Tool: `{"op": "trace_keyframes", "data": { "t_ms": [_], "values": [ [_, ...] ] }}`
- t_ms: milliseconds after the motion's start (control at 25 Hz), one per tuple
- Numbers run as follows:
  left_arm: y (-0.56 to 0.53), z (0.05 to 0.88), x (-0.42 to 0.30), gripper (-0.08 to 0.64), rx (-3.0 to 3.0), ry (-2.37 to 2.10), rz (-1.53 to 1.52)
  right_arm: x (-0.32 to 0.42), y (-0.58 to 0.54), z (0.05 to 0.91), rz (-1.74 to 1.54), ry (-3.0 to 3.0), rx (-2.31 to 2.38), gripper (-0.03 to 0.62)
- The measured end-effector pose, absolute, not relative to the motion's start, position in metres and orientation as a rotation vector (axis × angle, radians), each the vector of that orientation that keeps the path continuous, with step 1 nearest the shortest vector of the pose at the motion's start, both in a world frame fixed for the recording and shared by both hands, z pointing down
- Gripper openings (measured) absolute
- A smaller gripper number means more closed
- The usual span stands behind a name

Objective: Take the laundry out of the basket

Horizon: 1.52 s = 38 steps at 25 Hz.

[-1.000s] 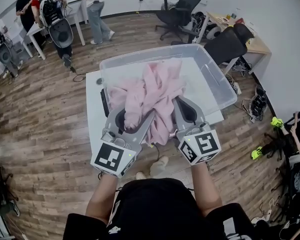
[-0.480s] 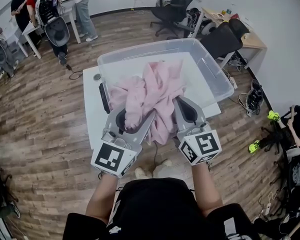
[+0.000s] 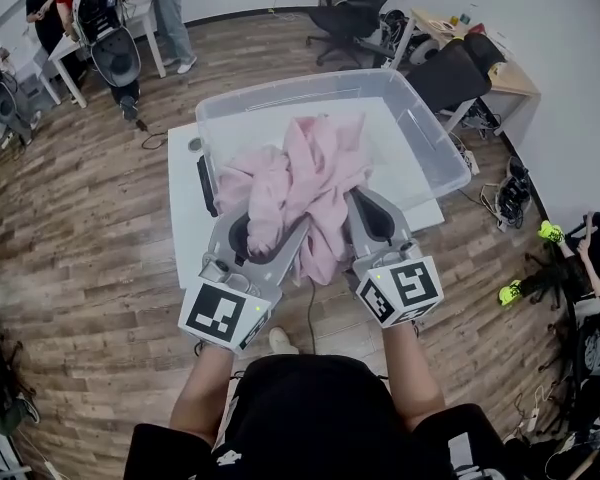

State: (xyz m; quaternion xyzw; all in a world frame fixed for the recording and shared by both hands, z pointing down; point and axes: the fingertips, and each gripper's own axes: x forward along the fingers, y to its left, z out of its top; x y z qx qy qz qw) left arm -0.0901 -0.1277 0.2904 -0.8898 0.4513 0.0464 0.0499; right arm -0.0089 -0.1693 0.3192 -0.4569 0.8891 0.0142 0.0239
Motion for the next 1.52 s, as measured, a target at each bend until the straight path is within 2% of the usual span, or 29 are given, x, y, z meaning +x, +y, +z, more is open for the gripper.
{"op": "trace_keyframes", "data": {
  "t_ms": [920,1520],
  "values": [
    [-0.055,0.290,0.028,0.192,-2.726,1.332,0.123,0.103,-0.097,0.317,0.048,2.709,-1.425,-0.005],
    [-0.024,0.292,0.063,0.192,-2.750,1.300,0.115,0.139,-0.066,0.321,0.011,2.672,-1.460,-0.005]
  ]
}}
